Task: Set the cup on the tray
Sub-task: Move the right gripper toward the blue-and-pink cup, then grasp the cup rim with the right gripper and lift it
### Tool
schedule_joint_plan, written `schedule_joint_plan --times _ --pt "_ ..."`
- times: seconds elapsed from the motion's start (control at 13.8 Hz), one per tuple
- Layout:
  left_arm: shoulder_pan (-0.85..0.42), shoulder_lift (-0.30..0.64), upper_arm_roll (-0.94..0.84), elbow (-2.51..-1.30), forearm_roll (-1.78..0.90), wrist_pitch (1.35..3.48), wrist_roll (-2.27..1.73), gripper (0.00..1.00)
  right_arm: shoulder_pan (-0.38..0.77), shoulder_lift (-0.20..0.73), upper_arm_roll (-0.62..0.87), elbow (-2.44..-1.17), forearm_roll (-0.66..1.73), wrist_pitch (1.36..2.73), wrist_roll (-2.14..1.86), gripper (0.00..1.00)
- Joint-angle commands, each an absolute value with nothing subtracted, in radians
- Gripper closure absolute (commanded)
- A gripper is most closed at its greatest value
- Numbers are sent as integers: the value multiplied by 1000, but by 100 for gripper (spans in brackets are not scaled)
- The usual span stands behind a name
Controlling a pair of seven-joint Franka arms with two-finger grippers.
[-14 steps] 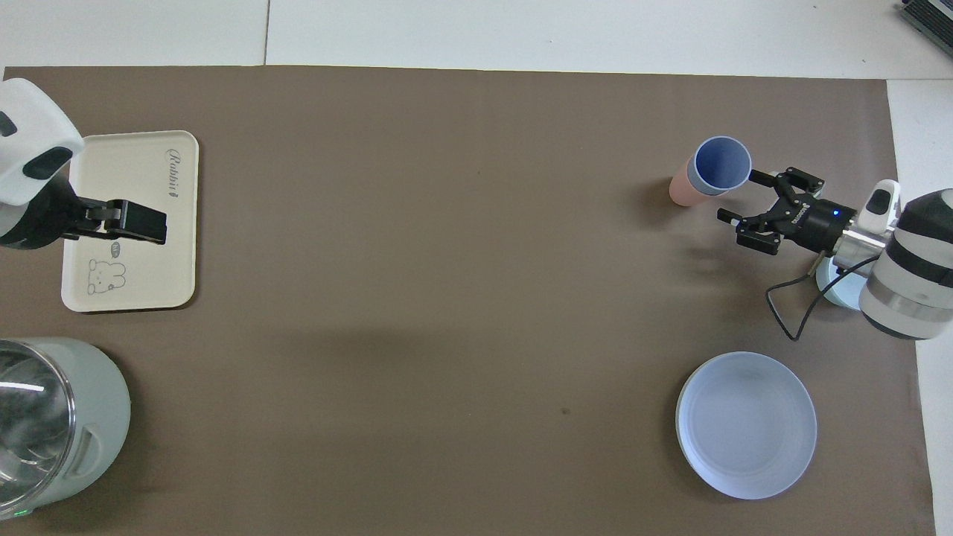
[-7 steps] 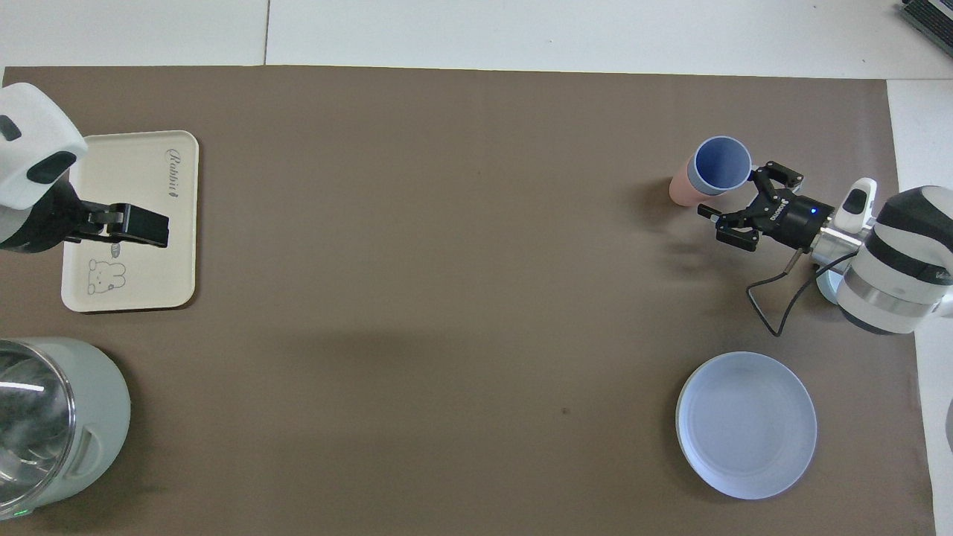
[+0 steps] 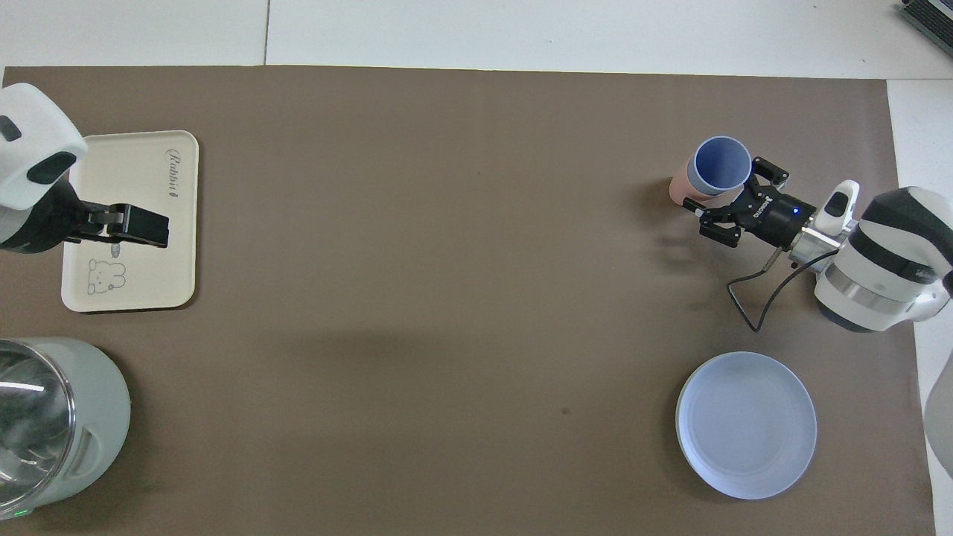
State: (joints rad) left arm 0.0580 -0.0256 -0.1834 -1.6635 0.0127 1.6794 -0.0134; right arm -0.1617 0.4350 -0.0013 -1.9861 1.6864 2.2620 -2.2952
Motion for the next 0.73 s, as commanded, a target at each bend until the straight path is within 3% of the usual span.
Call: schedule_joint_plan --times 0.0,0.29,0.65 --pt "61 -66 -178 -1720 9 1715 3 0 -153 445 5 -1970 1720 2283 -2324 100" --pt "58 -67 -178 -1724 9 1715 -3 0 -130 413 6 -1953 1707 2334 -2249 100" --pt "49 -72 -184 -1743 -6 1769 -14 1 93 256 2 -1953 1518 2641 -1926 100"
